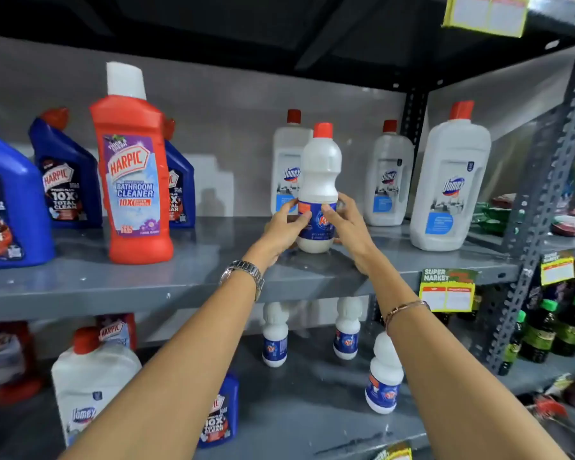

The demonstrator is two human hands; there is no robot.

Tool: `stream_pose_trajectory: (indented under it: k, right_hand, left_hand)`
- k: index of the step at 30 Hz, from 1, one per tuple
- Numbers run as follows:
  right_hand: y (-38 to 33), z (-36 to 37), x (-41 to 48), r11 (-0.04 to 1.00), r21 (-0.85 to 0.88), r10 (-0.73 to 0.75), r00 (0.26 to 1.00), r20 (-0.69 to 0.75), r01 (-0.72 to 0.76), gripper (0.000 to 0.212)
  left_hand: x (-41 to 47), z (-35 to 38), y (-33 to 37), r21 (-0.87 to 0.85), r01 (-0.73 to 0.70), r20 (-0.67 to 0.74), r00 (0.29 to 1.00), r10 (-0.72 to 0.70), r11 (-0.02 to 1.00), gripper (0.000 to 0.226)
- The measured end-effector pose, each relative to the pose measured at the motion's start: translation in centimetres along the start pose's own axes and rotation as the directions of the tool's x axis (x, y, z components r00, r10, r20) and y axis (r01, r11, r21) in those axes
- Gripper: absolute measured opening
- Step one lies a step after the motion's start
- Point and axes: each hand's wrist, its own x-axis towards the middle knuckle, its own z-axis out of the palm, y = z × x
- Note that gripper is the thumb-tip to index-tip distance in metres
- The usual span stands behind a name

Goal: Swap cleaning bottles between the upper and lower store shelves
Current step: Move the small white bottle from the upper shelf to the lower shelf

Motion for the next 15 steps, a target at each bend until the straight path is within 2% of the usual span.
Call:
stream_pose_trajectory:
  k: [4, 7, 12, 15]
  right_hand:
    - [-0.7, -0.2, -1.1, 0.999, -0.012, -0.039, 0.998, -0.049, 0.039, 0.048]
    - [-1.4, -0.7, -2.9, 0.994, -0.06, -0.09, 0.995, -0.05, 0.087, 0.05]
    - [-3.3, -1.0, -7.4, 0.98, -0.044, -0.198, 0.979, -0.055, 0.196, 0.042]
    - [-4.3, -1.7, -10.6, 0.967, -0.013, -0.255, 0.965, -0.067, 0.255, 0.036]
  left_hand:
    - [-1.8, -0.5, 0.8, -0.059, -0.004, 0.026, 1.0, 0.006, 0.998, 0.051]
    - [-4.0, -1.1, 1.5, -0.023, -0.013, 0.066, 0.998, 0.015, 1.0, 0.048]
    - [-9.5, -1.9, 3.1, -0.014, -0.153, 0.012, 0.988, 0.153, 0.988, 0.041]
    - [-12.7, -2.1, 3.8, -0.03, -0.246, 0.042, 0.968, 0.247, 0.969, 0.034]
